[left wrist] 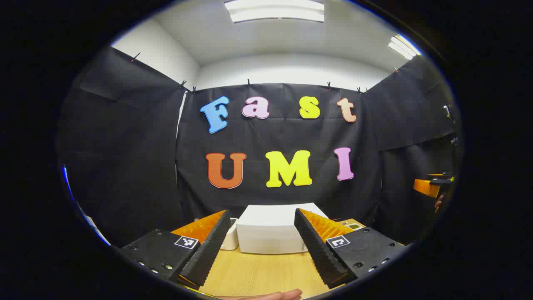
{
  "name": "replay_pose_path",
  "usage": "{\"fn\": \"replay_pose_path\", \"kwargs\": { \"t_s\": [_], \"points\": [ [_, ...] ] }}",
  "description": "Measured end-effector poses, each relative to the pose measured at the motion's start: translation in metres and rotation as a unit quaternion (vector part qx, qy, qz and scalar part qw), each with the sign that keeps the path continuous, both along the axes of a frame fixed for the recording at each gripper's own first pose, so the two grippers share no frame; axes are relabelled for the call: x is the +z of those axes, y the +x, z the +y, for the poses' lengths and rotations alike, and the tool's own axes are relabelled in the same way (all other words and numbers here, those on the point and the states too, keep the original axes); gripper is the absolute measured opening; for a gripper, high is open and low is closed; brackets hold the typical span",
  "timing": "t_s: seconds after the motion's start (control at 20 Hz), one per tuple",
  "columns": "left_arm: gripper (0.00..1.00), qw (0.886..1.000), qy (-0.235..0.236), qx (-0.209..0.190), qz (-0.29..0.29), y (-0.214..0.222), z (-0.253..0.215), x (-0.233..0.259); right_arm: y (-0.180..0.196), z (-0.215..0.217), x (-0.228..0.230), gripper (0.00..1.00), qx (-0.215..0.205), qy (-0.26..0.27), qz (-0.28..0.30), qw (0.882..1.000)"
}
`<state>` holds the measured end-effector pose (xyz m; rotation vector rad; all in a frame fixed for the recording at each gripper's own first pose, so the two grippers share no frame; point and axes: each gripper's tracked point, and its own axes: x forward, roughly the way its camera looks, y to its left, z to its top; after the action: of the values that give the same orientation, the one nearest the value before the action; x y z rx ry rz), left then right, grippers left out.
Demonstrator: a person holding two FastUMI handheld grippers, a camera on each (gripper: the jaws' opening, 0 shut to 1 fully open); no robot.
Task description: Open the microwave oven with the left hand, put the food in, and close the microwave oven.
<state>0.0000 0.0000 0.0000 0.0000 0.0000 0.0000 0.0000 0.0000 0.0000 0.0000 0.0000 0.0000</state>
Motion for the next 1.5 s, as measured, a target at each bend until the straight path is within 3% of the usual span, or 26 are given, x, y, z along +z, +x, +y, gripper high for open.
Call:
{"fn": "replay_pose_path", "kwargs": {
  "t_s": [0.05, 0.25, 0.3, 0.35, 0.55, 0.6, 0.7, 0.75, 0.85, 0.9, 0.95, 1.0, 1.05, 1.1, 1.15, 1.2, 1.25, 1.3, 1.35, 1.4, 1.45, 1.5],
  "points": [
    [0.95, 1.0, 0.003, -0.003, -0.001, 0.0, -0.002, 0.0, -0.004, 0.001, 0.001, 1.0, 0.003, -0.001, -0.002, 1.0],
    [0.95, 1.0, 0.028, -0.005, -0.001, -0.002, -0.008, -0.003, -0.016, 0.004, 0.001, 1.0, 0.013, 0.001, -0.003, 1.0],
    [0.95, 1.0, 0.031, -0.003, -0.003, -0.002, -0.009, -0.004, -0.017, 0.007, 0.002, 0.9, 0.017, 0.003, -0.005, 1.0],
    [0.95, 0.999, 0.033, -0.001, -0.004, -0.003, -0.01, -0.003, -0.018, 0.009, 0.002, 1.0, 0.022, 0.003, -0.005, 1.0],
    [0.95, 0.999, 0.041, -0.006, -0.002, -0.005, -0.019, -0.01, -0.022, 0.013, -0.001, 1.0, 0.035, 0.003, -0.006, 0.999],
    [0.95, 0.999, 0.044, -0.007, -0.001, -0.005, -0.021, -0.012, -0.023, 0.015, -0.003, 0.9, 0.039, 0.003, -0.006, 0.999],
    [0.95, 0.999, 0.051, -0.009, 0.001, -0.005, -0.023, -0.017, -0.025, 0.018, -0.002, 0.9, 0.043, -0.001, -0.008, 0.999],
    [0.96, 0.999, 0.053, -0.01, 0.002, -0.005, -0.025, -0.019, -0.026, 0.018, -0.001, 1.0, 0.043, -0.002, -0.011, 0.999],
    [0.96, 0.999, 0.05, -0.002, -0.005, -0.006, -0.022, -0.018, -0.028, 0.02, -0.001, 1.0, 0.045, -0.002, -0.013, 0.999],
    [0.95, 0.999, 0.047, 0.0, -0.008, -0.005, -0.023, -0.019, -0.031, 0.023, -0.004, 0.9, 0.051, 0.0, -0.011, 0.999],
    [0.95, 0.999, 0.045, -0.001, -0.007, -0.004, -0.026, -0.022, -0.034, 0.027, -0.006, 0.9, 0.06, 0.003, -0.007, 0.998],
    [0.96, 0.999, 0.044, -0.004, -0.005, -0.001, -0.029, -0.026, -0.035, 0.027, -0.007, 1.0, 0.063, 0.005, -0.005, 0.998],
    [0.96, 0.999, 0.046, -0.008, -0.003, 0.002, -0.032, -0.027, -0.036, 0.025, -0.008, 1.0, 0.063, 0.005, -0.003, 0.998],
    [0.95, 0.999, 0.049, -0.009, -0.004, 0.004, -0.034, -0.03, -0.037, 0.026, -0.008, 0.9, 0.066, 0.005, -0.006, 0.998],
    [0.95, 0.999, 0.053, -0.007, -0.006, 0.008, -0.036, -0.032, -0.038, 0.026, -0.006, 0.9, 0.066, 0.004, -0.011, 0.998],
    [0.95, 0.998, 0.058, -0.004, -0.008, 0.014, -0.037, -0.036, -0.04, 0.022, -0.006, 1.0, 0.062, 0.005, -0.012, 0.998],
    [0.95, 0.998, 0.062, 0.002, -0.01, 0.02, -0.037, -0.041, -0.039, 0.02, -0.006, 1.0, 0.06, 0.006, -0.013, 0.998],
    [0.95, 0.998, 0.061, 0.005, -0.01, 0.027, -0.04, -0.048, -0.038, 0.019, -0.005, 1.0, 0.059, 0.005, -0.016, 0.998],
    [0.95, 0.998, 0.056, 0.003, -0.005, 0.035, -0.046, -0.057, -0.038, 0.016, -0.006, 0.9, 0.056, 0.003, -0.017, 0.998],
    [0.95, 0.999, 0.043, -0.001, 0.003, 0.042, -0.053, -0.068, -0.037, 0.012, -0.006, 1.0, 0.054, 0.002, -0.021, 0.998],
    [0.95, 1.0, 0.028, -0.007, 0.011, 0.05, -0.059, -0.08, -0.036, 0.009, -0.006, 1.0, 0.052, 0.001, -0.023, 0.998],
    [0.96, 1.0, 0.013, -0.013, 0.018, 0.059, -0.066, -0.089, -0.035, 0.003, -0.007, 0.9, 0.049, 0.001, -0.025, 0.999]
  ]
}}
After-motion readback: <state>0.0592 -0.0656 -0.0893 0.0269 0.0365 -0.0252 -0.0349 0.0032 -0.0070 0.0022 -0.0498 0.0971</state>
